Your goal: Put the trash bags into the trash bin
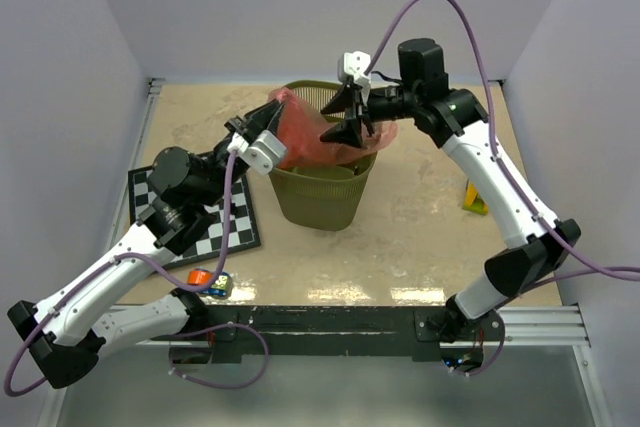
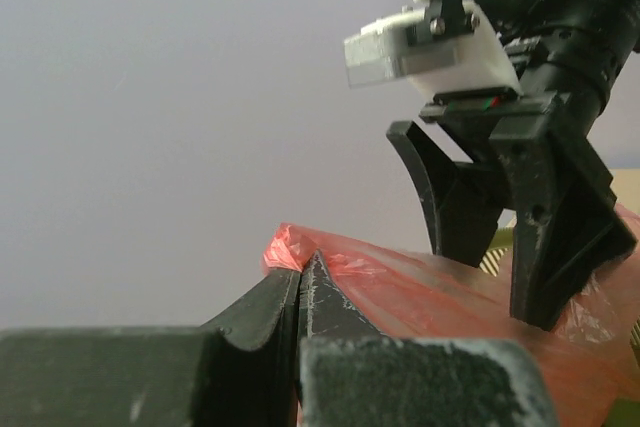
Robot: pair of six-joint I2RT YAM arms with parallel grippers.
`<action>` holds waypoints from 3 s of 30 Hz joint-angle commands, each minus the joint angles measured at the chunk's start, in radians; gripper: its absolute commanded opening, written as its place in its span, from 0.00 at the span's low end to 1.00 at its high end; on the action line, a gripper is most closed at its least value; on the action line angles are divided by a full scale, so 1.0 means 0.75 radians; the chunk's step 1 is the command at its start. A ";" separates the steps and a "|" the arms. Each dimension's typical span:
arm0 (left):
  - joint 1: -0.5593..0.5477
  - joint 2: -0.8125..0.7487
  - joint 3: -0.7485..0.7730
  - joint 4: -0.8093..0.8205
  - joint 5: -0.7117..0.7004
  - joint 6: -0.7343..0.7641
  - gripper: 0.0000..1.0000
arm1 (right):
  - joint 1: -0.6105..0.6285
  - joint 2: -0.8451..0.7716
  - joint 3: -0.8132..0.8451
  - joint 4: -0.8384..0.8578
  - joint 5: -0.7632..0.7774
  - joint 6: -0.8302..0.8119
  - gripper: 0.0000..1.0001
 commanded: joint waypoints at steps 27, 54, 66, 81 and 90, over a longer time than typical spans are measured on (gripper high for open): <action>0.365 0.575 0.164 0.203 -0.436 -0.136 0.00 | -0.168 0.526 0.498 0.308 0.638 0.397 0.00; 0.676 0.604 0.250 -0.764 0.458 -0.496 0.01 | -0.321 0.602 0.222 0.173 0.475 0.491 0.27; 0.762 0.257 0.033 -0.855 0.562 -0.341 0.07 | -0.648 0.541 0.410 0.095 0.402 0.512 0.51; 0.778 0.034 0.172 -1.078 0.669 -0.021 0.60 | -0.685 0.455 0.357 0.306 -0.370 0.502 0.68; 0.780 0.326 0.555 -0.823 0.912 -0.395 0.61 | -0.536 0.551 0.436 0.349 -0.352 0.500 0.72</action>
